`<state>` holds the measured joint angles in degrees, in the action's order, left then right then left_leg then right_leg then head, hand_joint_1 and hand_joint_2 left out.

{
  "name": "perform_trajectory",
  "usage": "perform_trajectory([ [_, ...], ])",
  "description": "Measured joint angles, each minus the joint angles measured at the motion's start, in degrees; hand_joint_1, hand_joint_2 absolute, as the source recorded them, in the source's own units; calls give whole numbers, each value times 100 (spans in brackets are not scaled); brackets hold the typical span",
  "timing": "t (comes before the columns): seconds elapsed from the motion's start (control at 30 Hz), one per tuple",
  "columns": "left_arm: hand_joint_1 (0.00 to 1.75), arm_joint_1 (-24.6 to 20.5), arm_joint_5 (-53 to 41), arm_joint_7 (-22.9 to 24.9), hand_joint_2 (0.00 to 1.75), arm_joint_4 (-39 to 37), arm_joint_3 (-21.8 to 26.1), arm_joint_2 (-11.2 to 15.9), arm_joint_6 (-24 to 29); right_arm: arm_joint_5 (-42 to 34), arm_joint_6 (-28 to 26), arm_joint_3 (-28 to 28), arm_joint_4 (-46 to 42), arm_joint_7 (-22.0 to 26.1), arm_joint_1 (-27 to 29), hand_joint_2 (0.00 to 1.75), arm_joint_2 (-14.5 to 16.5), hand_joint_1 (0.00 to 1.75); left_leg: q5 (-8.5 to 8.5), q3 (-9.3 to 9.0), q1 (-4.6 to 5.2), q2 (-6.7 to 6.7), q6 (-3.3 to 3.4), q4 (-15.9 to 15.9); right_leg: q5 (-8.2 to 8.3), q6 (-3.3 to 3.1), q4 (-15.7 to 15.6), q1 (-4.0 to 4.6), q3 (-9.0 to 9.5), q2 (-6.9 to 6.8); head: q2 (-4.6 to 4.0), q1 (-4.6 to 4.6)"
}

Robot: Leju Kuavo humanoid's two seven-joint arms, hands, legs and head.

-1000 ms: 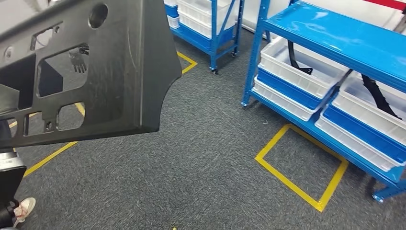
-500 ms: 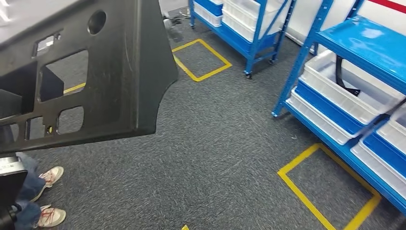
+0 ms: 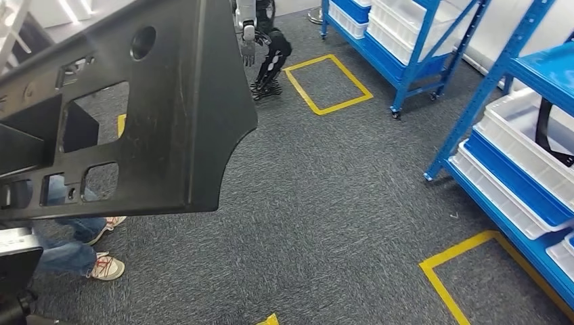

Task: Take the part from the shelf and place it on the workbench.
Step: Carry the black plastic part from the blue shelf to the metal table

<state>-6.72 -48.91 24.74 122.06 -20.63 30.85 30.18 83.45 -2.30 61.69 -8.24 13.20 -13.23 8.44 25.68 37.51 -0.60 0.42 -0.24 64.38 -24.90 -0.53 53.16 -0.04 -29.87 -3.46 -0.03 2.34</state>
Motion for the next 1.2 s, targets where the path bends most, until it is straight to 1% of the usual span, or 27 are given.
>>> perform_trajectory([
  [0.07,175,-15,3,1,175,-8,-4,-3,2,-2,3,-5,0,0,1,175,7,0,-314,-455,69,335,82,-881,-37,28,2,27,44,-110,0,-1],
  [0.1,175,-23,3,1,175,-11,-5,-5,4,-2,4,-7,0,0,3,175,8,0,-382,-575,104,443,117,-1122,-55,48,3,39,64,-164,0,-1],
  [0.13,175,-28,4,1,175,-15,-8,-7,6,-2,5,-10,0,0,3,175,8,0,-396,-612,134,482,144,-1217,-70,70,-1,48,79,-220,0,-1],
  [0.2,175,-28,4,0,175,-26,-10,-10,10,-2,9,-24,0,1,-2,175,8,0,-429,-608,121,316,186,-1243,-103,120,-9,47,106,-308,-1,0],
  [0.23,175,-34,3,0,175,-31,-10,-10,11,-3,11,-31,0,3,-3,175,8,0,-450,-618,101,238,213,-1267,-159,149,43,39,101,-231,0,-2],
  [0.27,175,-45,3,0,175,-37,-13,-12,12,-4,13,-36,0,5,-1,175,8,0,-472,-630,76,167,244,-1292,-272,175,203,31,45,-93,0,-4],
  [0.33,175,-68,5,0,175,-52,-24,-22,11,-7,15,-39,0,10,16,175,6,0,-494,-642,48,22,279,-1312,-647,213,924,10,-275,232,0,-9],
  [0.37,175,-73,10,0,175,-64,-32,-28,8,-7,15,-40,0,10,24,175,6,0,-495,-639,44,-53,286,-1311,-824,224,1362,2,-493,299,-1,-11],
  [0.4,175,-74,18,0,175,-77,-40,-33,5,-5,16,-40,0,7,31,175,6,0,-495,-638,39,-139,286,-1309,-915,236,1688,-9,-667,320,-1,-11],
  [0.43,175,-73,26,0,175,-91,-49,-36,2,-1,16,-40,0,4,36,175,6,0,-495,-640,33,-227,283,-1307,-891,248,1805,-23,-747,325,0,-11],
  [0.47,175,-74,36,0,175,-104,-58,-39,0,6,16,-40,0,-2,38,175,4,0,-494,-646,22,-318,276,-1303,-743,260,1655,-41,-700,339,0,-11],
  [0.5,175,-75,46,0,175,-115,-66,-40,-1,17,16,-41,0,-9,40,175,2,0,-490,-652,6,-406,260,-1295,-511,278,1287,-69,-548,399,0,-11],
  [0.57,175,-84,69,-1,175,-135,-73,-43,-2,44,16,-45,0,-35,49,175,-2,0,-475,-635,-14,-573,193,-1259,-125,320,438,-150,-183,744,1,-13],
  [0.6,175,-90,80,-3,175,-143,-75,-43,-2,61,16,-50,0,-54,54,175,-3,0,-475,-612,-20,-647,149,-1244,-35,328,183,-171,-76,879,1,-12],
  [0.63,175,-93,90,-5,175,-149,-77,-44,-2,78,16,-61,0,-71,55,175,-4,0,-482,-587,-29,-719,105,-1241,-19,316,79,-171,-35,949,1,-11],
  [0.7,175,-90,100,-10,175,-157,-79,-44,-3,107,15,-87,0,-95,44,175,-5,0,-513,-547,-67,-848,30,-1261,-7,242,65,-137,-27,787,1,-8],
  [0.73,175,-88,102,-11,175,-161,-78,-43,-3,115,13,-98,0,-100,39,175,-9,0,-489,-512,-72,-789,5,-1219,3,199,52,-131,-18,700,0,-4],
  [0.77,175,-91,104,-11,175,-166,-76,-42,-6,116,8,-103,0,-104,37,175,-12,0,-405,-433,-67,-657,-16,-1068,14,155,38,-128,-10,611,0,2],
  [0.8,175,-95,104,-12,175,-169,-75,-42,-10,109,4,-105,0,-105,40,175,-14,0,-263,-303,-59,-478,-29,-800,20,120,25,-122,-6,530,1,8],
  [0.83,175,-95,105,-13,175,-174,-76,-42,-21,92,0,-107,0,-105,45,175,-19,0,-64,-106,-47,-284,-42,-376,16,94,22,-100,-4,451,0,14],
  [0.9,175,-84,108,-12,175,-189,-79,-42,-58,51,-1,-107,0,-98,50,175,-25,0,257,298,-49,-145,-57,471,2,62,23,-61,-3,288,1,18],
  [0.93,175,-75,109,-11,175,-196,-84,-42,-74,32,1,-107,0,-92,48,175,-28,0,297,392,-49,-126,-55,670,-6,51,23,-44,0,203,0,19],
  [0.97,175,-71,110,-11,175,-201,-90,-42,-85,23,2,-107,0,-86,44,175,-31,0,215,339,-44,-108,-43,579,-14,45,23,-31,6,124,0,19],
  [1.0,175,-69,111,-12,175,-202,-96,-42,-89,18,3,-107,0,-79,39,175,-33,0,59,169,-34,-62,-21,264,-24,42,22,-21,17,55,0,19],
  [1.07,175,-78,113,-13,175,-202,-104,-42,-89,15,3,-108,0,-62,30,175,-34,0,-274,-339,31,233,52,-661,-56,58,26,8,51,-75,0,19],
  [1.13,175,-92,114,-13,175,-202,-110,-43,-89,15,3,-109,0,-42,24,175,-36,0,-398,-598,104,428,112,-1162,-89,102,25,29,80,-186,0,16],
  [1.2,175,-93,116,-14,175,-202,-116,-44,-90,15,5,-110,0,-31,7,175,-37,0,-405,-587,135,323,148,-1205,-105,147,6,27,106,-302,1,15],
])
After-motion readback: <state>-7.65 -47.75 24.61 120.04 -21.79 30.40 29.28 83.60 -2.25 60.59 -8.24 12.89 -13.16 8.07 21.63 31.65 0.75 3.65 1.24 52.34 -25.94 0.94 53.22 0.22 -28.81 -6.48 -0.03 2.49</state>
